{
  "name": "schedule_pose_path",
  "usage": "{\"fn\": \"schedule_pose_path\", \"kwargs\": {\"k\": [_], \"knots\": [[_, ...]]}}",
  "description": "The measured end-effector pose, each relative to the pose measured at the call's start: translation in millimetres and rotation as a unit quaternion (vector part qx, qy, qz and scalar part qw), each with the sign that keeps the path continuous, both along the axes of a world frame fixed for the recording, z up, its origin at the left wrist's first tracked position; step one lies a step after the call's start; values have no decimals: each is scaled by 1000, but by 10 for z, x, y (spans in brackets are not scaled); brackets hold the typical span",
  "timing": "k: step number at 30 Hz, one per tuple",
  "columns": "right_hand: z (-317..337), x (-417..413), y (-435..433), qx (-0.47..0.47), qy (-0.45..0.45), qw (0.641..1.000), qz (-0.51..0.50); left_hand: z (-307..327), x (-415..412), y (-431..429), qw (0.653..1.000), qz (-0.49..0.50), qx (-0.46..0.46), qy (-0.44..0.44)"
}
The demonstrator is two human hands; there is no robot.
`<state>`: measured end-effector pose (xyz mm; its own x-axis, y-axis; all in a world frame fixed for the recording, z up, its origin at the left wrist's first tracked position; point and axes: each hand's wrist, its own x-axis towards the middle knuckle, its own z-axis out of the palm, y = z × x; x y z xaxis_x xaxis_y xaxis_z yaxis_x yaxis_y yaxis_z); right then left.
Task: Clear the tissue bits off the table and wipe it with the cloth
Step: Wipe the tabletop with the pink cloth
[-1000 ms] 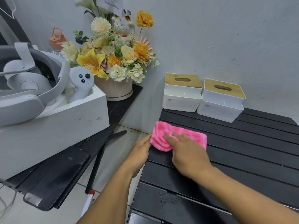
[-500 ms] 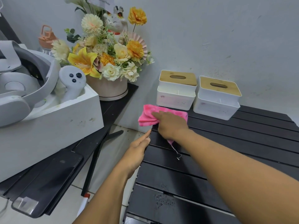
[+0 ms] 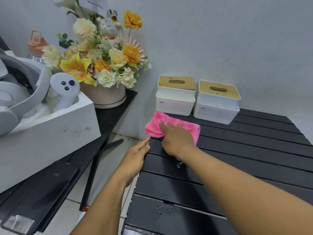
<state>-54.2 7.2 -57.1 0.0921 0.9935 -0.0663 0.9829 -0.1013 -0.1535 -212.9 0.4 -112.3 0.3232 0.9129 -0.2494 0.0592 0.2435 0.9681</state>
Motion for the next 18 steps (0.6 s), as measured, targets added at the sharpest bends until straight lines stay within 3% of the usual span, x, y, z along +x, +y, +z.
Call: {"fn": "schedule_pose_path", "kwargs": {"k": [4,14,18], "knots": [[-2,77,-97,-10,14,998,54,51,62,33,999,-15,21,24],[24,440,-125,-19,19,995,-97,61,76,28,997,5,28,74],[38,73,-61,-12,19,998,-56,39,82,40,997,15,33,68]]}}
